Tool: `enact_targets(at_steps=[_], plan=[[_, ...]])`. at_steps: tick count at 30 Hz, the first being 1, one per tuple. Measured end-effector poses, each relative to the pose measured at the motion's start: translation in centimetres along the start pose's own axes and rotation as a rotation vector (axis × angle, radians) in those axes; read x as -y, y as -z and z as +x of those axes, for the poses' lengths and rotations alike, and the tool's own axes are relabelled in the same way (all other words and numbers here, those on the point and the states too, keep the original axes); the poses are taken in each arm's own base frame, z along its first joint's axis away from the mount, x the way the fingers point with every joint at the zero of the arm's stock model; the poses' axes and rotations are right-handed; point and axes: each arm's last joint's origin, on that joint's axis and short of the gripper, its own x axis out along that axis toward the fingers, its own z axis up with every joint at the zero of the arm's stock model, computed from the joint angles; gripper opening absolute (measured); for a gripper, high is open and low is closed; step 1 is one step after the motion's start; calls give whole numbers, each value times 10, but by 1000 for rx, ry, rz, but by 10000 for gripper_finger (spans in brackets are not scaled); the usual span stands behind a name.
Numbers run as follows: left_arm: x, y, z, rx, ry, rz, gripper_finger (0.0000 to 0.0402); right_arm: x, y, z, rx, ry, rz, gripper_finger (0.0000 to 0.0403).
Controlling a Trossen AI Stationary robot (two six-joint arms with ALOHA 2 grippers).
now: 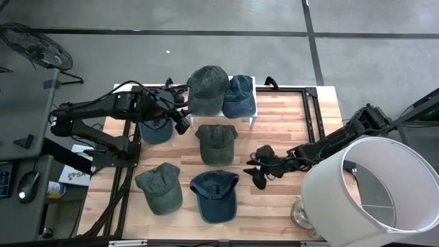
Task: Pick & Place hat
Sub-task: Put the bottom blue cap on the shelf
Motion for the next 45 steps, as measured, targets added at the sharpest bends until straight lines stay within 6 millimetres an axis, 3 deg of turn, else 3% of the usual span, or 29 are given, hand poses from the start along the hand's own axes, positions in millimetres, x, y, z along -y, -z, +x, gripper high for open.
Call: enact_targets(at_steps=[5, 12, 25, 45], plan=[[2, -1, 2, 0, 8, -2, 140, -2, -1, 0, 1, -44, -494, 186], [3, -1, 2, -1, 32, -5, 140, -1, 6, 16, -53, -119, -716, 186], [3, -1, 2, -2, 41, -7, 140, -1, 20, 43, -44, -132, -801, 186], [3, -2, 2, 0, 41, -8, 140, 7, 19, 51, -71, -140, -867, 184]])
